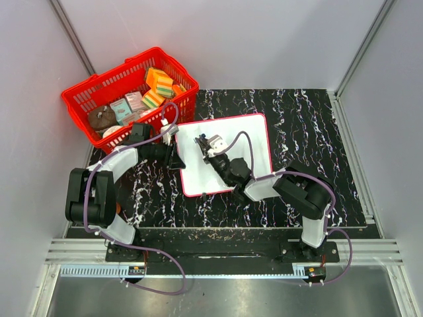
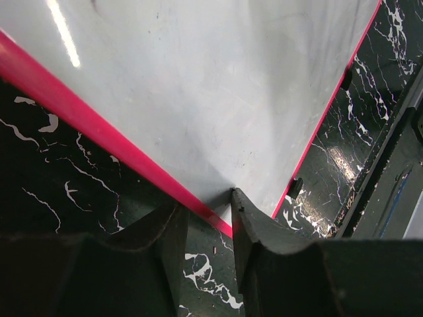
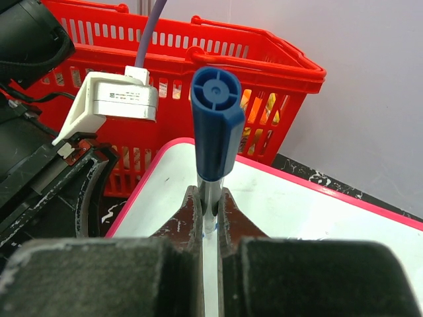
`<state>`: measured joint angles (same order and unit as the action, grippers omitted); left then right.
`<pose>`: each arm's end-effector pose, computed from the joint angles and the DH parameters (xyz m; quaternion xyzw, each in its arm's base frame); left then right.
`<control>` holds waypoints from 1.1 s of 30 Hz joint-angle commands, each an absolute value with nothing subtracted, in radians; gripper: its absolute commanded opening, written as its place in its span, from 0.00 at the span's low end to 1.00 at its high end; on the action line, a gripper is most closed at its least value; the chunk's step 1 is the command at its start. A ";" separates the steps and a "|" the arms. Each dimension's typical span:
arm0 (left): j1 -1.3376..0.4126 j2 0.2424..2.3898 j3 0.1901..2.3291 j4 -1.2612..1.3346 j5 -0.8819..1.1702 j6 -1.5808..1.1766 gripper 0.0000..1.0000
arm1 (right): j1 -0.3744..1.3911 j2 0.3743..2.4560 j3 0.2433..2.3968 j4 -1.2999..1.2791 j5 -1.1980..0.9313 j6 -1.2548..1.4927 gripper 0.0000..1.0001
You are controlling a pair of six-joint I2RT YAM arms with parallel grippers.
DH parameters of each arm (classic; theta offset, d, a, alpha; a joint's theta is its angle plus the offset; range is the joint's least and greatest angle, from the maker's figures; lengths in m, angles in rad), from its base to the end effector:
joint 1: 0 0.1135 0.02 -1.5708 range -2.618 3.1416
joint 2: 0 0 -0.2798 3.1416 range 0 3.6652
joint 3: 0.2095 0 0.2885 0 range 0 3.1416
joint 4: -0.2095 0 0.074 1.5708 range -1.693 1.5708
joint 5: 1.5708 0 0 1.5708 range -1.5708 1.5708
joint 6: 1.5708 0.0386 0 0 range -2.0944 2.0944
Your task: Write a sentence on the whiteboard
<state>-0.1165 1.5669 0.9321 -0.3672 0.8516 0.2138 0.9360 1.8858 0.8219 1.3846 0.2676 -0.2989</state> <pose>0.3296 -0.0678 0.1905 0.2580 0.8432 -0.3836 0.2745 0.2464 0.3174 0.1970 -0.2475 0.5355 0.1776 0.7877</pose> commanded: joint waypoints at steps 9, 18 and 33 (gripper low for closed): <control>-0.132 1.540 0.946 -0.339 0.870 0.256 0.34 | 0.936 1.855 0.769 1.525 0.261 -0.265 0.00; -0.132 1.539 0.948 -0.341 0.867 0.256 0.34 | 0.936 1.832 0.747 1.485 0.256 -0.255 0.00; -0.133 1.539 0.951 -0.342 0.865 0.256 0.34 | 0.936 1.787 0.701 1.431 0.193 -0.215 0.00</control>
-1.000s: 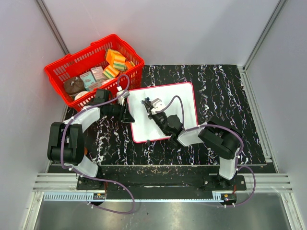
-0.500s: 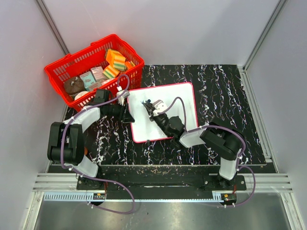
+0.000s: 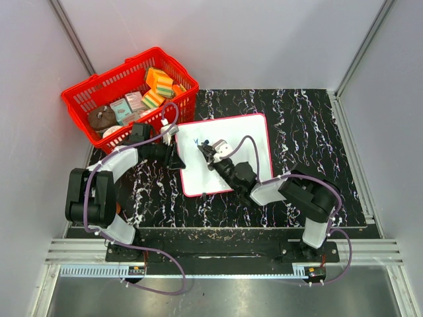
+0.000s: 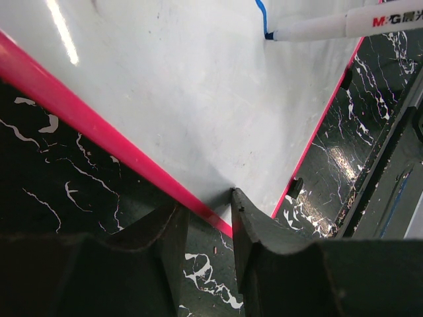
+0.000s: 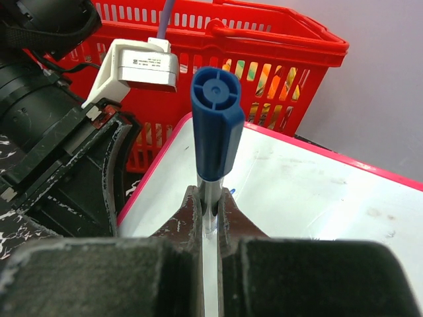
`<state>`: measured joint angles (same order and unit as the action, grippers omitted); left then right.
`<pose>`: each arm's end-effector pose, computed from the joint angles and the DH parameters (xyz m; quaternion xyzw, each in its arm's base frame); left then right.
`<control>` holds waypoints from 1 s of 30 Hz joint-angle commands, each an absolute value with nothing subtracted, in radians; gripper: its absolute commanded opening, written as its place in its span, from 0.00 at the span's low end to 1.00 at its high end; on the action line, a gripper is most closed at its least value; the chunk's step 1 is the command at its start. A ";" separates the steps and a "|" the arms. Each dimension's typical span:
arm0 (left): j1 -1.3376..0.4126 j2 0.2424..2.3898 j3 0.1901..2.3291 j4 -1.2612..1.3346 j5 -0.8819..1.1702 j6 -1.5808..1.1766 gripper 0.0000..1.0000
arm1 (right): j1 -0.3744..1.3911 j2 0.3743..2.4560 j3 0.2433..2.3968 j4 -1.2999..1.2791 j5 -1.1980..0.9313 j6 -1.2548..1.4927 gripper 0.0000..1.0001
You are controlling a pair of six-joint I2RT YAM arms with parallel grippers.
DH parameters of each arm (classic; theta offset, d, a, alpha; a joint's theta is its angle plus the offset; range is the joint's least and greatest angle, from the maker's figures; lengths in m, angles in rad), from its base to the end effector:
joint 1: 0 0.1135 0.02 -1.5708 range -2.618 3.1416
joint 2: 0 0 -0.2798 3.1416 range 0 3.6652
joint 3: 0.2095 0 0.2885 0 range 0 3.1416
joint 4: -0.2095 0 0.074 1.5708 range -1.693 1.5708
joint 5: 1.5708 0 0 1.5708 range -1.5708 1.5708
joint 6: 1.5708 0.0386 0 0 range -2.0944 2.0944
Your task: Write a sentence on the whiteboard
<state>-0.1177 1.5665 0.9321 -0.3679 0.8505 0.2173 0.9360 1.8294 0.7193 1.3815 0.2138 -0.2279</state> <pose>0.3295 -0.0682 0.1906 0.2599 0.8429 -0.3828 0.2749 0.2310 0.2998 0.1878 -0.2596 0.5492 0.2139 0.7650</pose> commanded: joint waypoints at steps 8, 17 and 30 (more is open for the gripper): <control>-0.133 1.536 0.951 -0.341 0.864 0.255 0.34 | 0.936 1.691 0.660 1.506 0.158 -0.210 0.00; -0.133 1.532 0.950 -0.345 0.861 0.258 0.34 | 0.927 1.672 0.745 1.419 0.209 -0.245 0.00; -0.133 1.525 0.946 -0.345 0.858 0.259 0.35 | 0.862 1.707 0.766 1.357 0.186 -0.141 0.00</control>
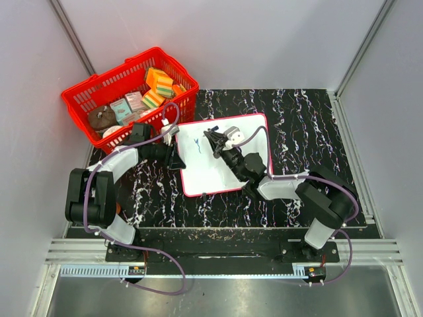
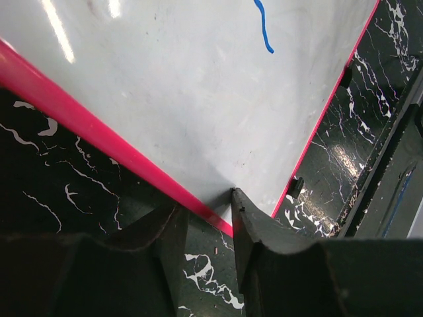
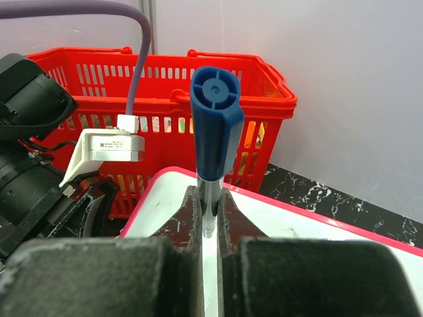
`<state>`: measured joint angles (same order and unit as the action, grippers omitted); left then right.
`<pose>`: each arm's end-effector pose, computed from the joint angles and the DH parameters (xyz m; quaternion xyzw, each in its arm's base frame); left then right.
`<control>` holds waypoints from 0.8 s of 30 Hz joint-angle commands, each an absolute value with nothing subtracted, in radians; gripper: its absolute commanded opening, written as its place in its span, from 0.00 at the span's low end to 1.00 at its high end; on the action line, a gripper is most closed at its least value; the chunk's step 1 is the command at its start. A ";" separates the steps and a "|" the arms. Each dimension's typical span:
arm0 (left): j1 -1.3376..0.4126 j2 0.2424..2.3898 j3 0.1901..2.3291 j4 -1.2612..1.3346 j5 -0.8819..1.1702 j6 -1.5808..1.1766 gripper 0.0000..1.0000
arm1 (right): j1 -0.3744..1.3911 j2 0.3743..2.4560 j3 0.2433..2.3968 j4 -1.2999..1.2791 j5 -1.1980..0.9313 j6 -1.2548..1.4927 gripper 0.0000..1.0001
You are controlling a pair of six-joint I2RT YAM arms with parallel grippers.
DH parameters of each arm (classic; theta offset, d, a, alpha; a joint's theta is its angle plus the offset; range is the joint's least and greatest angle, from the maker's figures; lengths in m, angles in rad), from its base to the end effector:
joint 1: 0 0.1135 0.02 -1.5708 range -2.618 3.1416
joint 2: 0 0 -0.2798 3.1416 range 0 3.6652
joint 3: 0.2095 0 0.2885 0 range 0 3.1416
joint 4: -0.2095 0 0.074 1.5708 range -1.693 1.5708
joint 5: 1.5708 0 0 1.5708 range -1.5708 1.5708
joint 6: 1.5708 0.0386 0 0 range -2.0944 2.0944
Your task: Write a sentence on the whiteboard
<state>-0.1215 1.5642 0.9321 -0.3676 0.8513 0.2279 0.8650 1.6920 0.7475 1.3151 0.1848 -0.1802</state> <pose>0.3290 -0.0694 0.1913 0.2664 0.8404 -0.3820 0.2773 0.2468 0.2787 0.2383 -0.2147 0.5253 0.2268 0.7916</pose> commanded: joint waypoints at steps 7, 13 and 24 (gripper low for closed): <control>-0.133 1.523 0.945 -0.345 0.857 0.258 0.35 | 0.861 1.715 0.686 1.454 0.143 -0.089 0.00; -0.133 1.520 0.943 -0.345 0.857 0.261 0.35 | 0.861 1.689 0.609 1.534 0.137 -0.080 0.00; -0.133 1.516 0.943 -0.348 0.859 0.261 0.35 | 0.864 1.706 0.627 1.540 0.152 -0.090 0.00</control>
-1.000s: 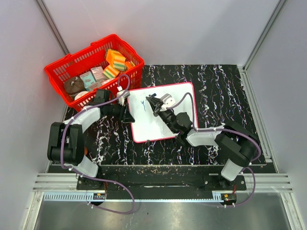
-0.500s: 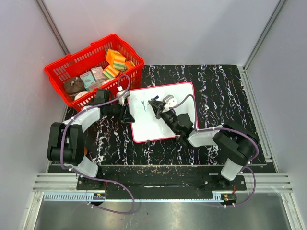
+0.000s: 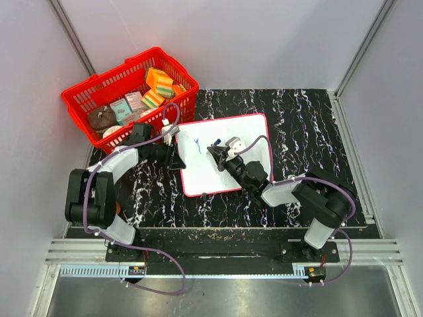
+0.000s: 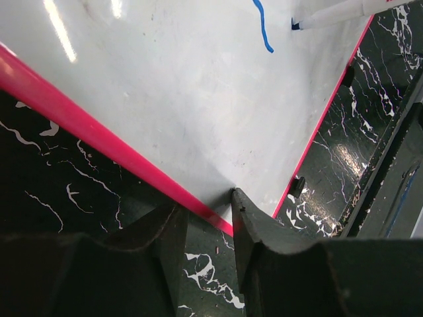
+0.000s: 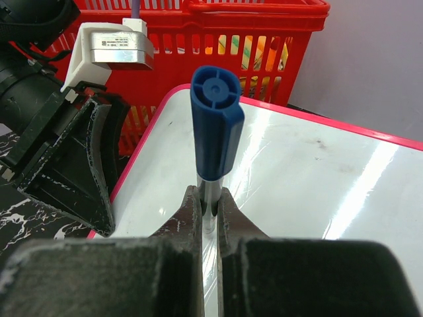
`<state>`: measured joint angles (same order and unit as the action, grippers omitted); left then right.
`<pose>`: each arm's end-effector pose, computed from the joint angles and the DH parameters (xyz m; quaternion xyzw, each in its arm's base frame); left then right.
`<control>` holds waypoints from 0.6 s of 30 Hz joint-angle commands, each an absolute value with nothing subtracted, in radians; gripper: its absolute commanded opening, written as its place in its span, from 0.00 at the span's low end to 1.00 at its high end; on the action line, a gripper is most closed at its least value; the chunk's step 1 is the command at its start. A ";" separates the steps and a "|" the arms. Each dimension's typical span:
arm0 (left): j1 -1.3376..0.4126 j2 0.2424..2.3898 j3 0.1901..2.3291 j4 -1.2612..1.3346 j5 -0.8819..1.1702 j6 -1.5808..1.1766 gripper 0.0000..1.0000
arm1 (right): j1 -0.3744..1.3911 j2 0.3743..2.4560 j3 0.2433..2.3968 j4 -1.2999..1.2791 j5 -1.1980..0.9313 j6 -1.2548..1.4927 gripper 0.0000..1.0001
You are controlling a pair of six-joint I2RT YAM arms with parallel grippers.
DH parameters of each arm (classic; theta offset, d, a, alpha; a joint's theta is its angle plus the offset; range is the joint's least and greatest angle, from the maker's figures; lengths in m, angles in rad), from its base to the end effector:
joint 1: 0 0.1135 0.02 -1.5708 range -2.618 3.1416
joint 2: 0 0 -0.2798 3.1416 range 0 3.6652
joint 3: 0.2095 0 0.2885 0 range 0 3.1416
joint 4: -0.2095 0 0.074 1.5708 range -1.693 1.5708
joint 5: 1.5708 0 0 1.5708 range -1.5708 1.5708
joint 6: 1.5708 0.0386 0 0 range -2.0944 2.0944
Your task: Write a sentence on the whiteboard
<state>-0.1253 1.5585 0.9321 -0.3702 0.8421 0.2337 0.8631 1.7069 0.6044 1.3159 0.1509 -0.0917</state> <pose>0.3283 -0.0704 0.1927 0.2702 0.8406 -0.3774 0.2793 0.2310 0.2610 0.1897 -0.2355 0.5830 0.2482 0.7370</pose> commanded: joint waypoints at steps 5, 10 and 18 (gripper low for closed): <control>-0.133 1.516 0.945 -0.350 0.861 0.259 0.35 | 0.864 1.674 0.638 1.542 0.127 -0.095 0.00; -0.133 1.517 0.943 -0.351 0.856 0.261 0.35 | 0.864 1.683 0.684 1.540 0.124 -0.117 0.00; -0.133 1.514 0.942 -0.353 0.861 0.265 0.28 | 0.862 1.735 0.747 1.513 0.210 -0.136 0.00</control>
<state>-0.1253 1.5566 0.9321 -0.3725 0.8421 0.2363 0.8631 1.7123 0.6975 1.3132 0.1497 -0.1135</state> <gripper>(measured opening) 0.346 0.068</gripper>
